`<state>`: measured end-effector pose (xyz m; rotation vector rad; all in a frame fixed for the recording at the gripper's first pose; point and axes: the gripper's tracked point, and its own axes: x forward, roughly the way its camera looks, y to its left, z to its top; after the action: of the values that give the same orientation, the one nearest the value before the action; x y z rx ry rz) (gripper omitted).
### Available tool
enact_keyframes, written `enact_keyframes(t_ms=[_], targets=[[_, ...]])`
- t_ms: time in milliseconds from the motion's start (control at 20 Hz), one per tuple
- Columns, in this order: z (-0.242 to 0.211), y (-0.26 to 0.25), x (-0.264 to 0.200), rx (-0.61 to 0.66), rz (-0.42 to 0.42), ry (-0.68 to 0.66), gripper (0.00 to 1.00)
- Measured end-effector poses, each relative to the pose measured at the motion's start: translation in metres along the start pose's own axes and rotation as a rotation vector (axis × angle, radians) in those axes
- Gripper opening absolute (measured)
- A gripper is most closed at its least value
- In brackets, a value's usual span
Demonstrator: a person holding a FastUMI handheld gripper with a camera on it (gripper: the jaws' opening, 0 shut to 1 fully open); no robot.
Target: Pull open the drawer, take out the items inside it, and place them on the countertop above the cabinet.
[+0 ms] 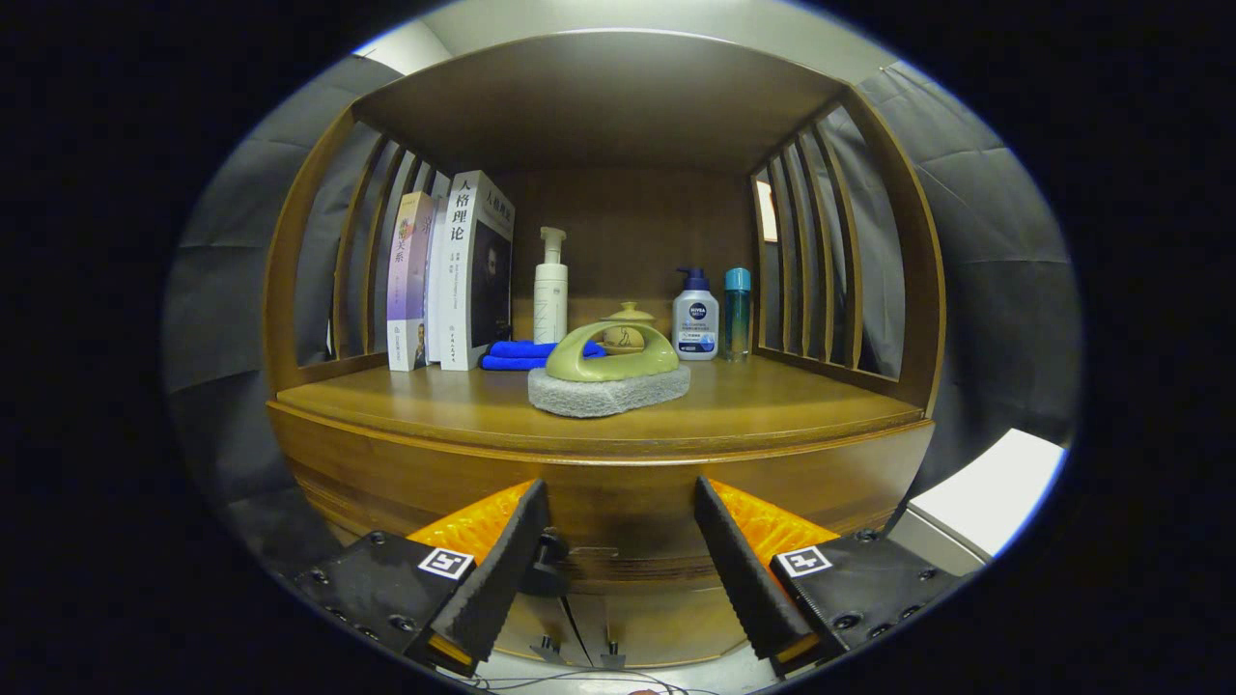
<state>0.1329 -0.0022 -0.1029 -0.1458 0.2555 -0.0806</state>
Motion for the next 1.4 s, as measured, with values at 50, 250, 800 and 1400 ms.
enact_keyframes(t_ms=[50,250,800,1400], targets=[[0.006,0.0,-0.003,0.011,-0.003,-0.008,0.98],[0.032,0.003,-0.03,0.065,0.027,-0.058,0.98],[0.083,-0.015,-0.129,0.085,0.059,-0.194,0.98],[0.071,-0.006,-0.172,0.023,0.071,-0.265,0.98]])
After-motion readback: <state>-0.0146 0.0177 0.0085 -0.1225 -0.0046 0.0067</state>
